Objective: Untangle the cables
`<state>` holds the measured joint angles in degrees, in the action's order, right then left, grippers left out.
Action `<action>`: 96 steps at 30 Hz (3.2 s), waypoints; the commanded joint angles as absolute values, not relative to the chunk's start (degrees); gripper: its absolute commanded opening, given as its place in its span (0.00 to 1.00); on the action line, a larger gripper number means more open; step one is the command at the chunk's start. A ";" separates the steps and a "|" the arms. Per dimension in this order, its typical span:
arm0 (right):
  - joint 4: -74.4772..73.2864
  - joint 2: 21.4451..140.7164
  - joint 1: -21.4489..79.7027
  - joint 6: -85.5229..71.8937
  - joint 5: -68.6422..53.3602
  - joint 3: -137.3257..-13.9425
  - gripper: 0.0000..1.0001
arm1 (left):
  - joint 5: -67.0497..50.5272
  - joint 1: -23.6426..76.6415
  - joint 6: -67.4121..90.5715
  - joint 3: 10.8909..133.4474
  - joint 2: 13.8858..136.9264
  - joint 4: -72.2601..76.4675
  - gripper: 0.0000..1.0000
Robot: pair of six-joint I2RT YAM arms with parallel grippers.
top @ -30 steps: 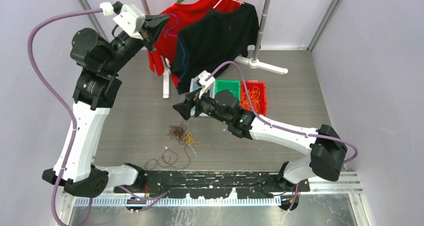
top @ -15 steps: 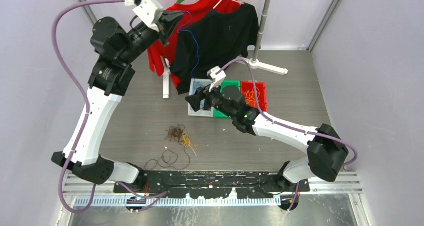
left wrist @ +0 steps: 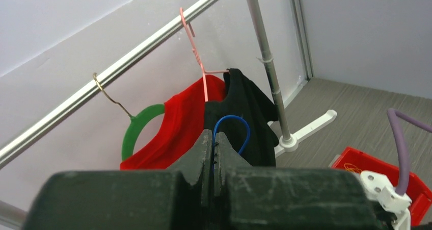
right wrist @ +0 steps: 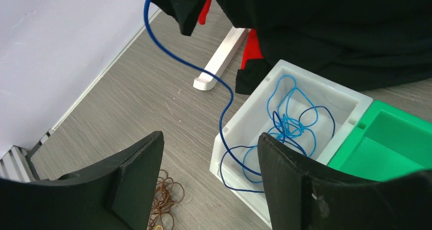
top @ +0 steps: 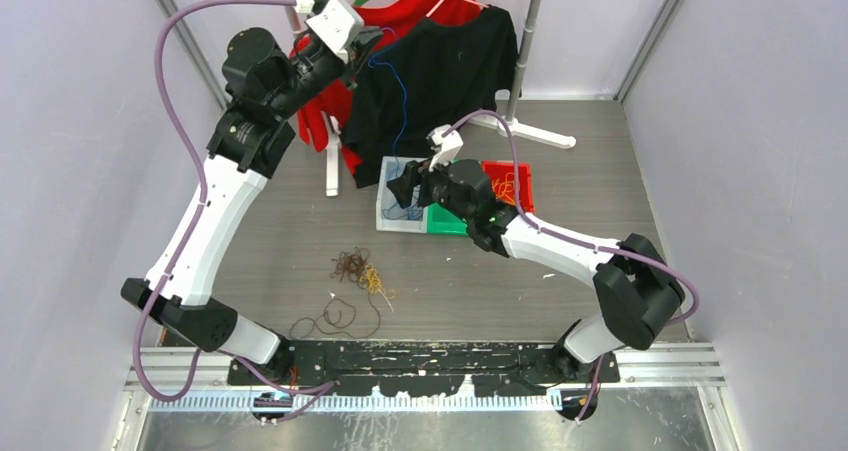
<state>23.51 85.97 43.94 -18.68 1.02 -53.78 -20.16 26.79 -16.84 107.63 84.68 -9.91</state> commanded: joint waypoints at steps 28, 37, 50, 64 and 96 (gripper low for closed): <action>15.81 67.03 37.71 -28.99 4.37 -42.15 0.72 | -5.77 32.08 -22.31 96.94 89.93 -16.65 0.00; 7.51 60.58 37.73 -26.22 7.77 -42.76 0.74 | -8.24 32.08 -24.69 88.25 91.51 -10.46 0.00; 1.02 57.48 36.58 -27.11 11.86 -44.21 0.75 | -3.48 34.01 -30.83 81.22 93.76 -14.10 0.00; -10.52 53.10 34.52 -33.04 11.34 -44.81 0.74 | -2.74 34.98 -45.51 76.84 100.75 -8.55 0.00; -14.59 60.88 34.35 -28.44 2.48 -54.33 0.76 | -27.15 27.02 -44.86 106.32 105.19 -61.37 1.00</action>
<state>-15.70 59.55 34.48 -30.09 6.94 -50.81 -21.52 28.10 -44.14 104.25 110.59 -46.46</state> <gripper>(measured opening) 0.759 0.993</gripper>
